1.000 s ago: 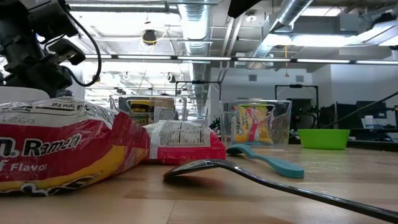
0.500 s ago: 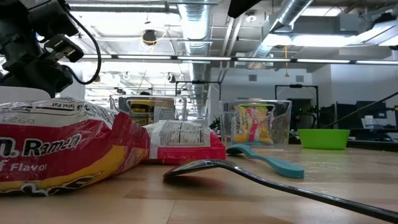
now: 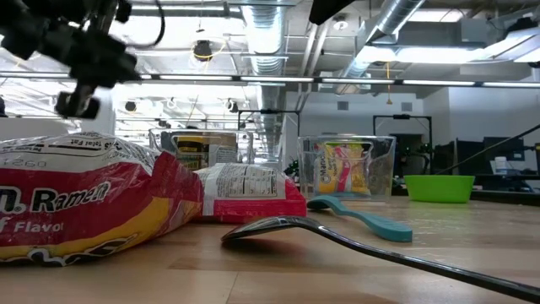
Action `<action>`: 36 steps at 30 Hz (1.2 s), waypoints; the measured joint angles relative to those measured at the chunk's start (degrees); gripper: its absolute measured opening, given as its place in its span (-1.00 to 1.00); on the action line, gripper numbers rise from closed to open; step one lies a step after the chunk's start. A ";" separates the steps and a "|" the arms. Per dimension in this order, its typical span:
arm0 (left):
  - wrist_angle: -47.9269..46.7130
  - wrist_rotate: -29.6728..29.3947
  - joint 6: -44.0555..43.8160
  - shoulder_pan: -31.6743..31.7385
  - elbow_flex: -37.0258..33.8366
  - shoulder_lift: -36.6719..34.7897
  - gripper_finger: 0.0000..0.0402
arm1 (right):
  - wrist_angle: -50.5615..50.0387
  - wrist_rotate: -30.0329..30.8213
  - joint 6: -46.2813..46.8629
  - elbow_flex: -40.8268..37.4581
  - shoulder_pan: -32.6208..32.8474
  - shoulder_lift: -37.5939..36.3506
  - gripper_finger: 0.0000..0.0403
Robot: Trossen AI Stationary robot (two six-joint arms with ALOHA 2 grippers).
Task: Pick & Place Food Item
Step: Put the blue baby spoon into the white bin
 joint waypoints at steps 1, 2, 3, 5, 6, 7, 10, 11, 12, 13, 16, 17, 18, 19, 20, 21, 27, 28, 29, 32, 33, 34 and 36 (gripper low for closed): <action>2.03 0.01 -0.02 0.00 0.00 -0.01 -0.98 | 0.00 -0.01 0.00 0.00 0.00 0.00 -0.71; 3.53 0.01 -0.06 0.00 0.02 -0.01 -0.99 | 0.00 -0.06 0.00 0.00 0.00 0.00 -0.71; 4.53 0.00 -0.05 0.00 0.02 0.01 -0.99 | 0.00 -0.14 0.00 0.00 0.00 0.00 -0.71; 6.22 0.01 -0.06 0.01 0.02 0.01 -0.99 | 0.00 -0.16 0.00 0.00 0.00 0.00 -0.71; 7.06 0.00 -0.05 0.00 0.02 0.01 -0.99 | 0.00 -0.17 0.00 0.00 0.00 0.00 -0.71; 7.97 -0.02 0.15 0.00 0.02 0.01 -0.99 | 0.00 -0.17 0.00 0.00 0.00 0.00 -0.71; 12.50 -0.12 2.35 0.00 0.02 0.01 -0.98 | 0.00 -0.17 0.02 0.00 0.00 0.00 -0.71; 14.40 -0.20 3.30 0.00 0.02 0.01 -0.98 | 0.00 -0.19 0.02 0.00 0.00 0.00 -0.71; 16.37 -0.42 4.31 0.00 0.02 0.01 -0.98 | 0.00 -0.20 0.03 0.00 0.00 0.00 -0.71; 18.65 -0.74 5.22 0.00 0.02 0.03 -0.98 | 0.00 -0.23 0.09 0.00 0.00 0.00 -0.71; 26.28 -2.56 8.40 0.01 0.02 0.01 -0.98 | 0.00 -0.56 0.16 0.00 0.00 0.00 -0.71; 28.95 -3.34 9.33 0.00 0.02 0.05 -0.98 | 0.02 -0.90 0.15 0.00 0.00 0.00 -0.71; 31.56 -4.15 10.59 0.00 0.02 0.07 -0.98 | 0.02 -1.32 0.15 0.00 -0.04 0.00 -0.71; 34.43 -5.09 12.03 0.00 0.02 0.08 -0.98 | 0.02 -1.65 0.16 0.00 -0.09 0.00 -0.71; 37.26 -6.06 13.52 0.00 0.02 0.07 -0.98 | 0.02 -1.70 0.17 0.00 -0.09 0.00 -0.71; 39.94 -7.03 15.13 0.00 0.02 0.07 -0.98 | 0.02 -1.72 0.17 0.00 -0.09 0.00 -0.71; 52.05 -11.71 25.47 0.02 0.02 0.05 -0.98 | 0.02 -1.73 0.17 0.00 -0.09 0.00 -0.71; 52.82 -11.87 26.82 0.02 0.04 0.05 -0.98 | 0.02 -1.73 0.17 0.00 -0.09 0.00 -0.71; 52.99 -11.95 27.66 0.02 0.07 0.05 -0.98 | 0.02 -1.73 0.18 0.00 -0.09 0.00 -0.71; 52.35 -11.93 28.32 0.02 0.07 0.12 -0.98 | 0.04 -1.71 1.07 0.00 -0.09 0.00 -0.71; 52.05 -11.93 28.31 0.02 0.07 0.38 -0.98 | 0.04 -1.72 1.28 0.00 -0.09 0.00 -0.71; 52.03 -11.93 28.31 0.02 0.07 0.74 -0.98 | 0.04 -1.70 1.54 0.00 -0.09 0.00 -0.71; 51.99 -11.93 28.31 0.02 0.07 1.28 -0.98 | 0.04 -1.72 2.04 0.00 -0.13 0.00 -0.71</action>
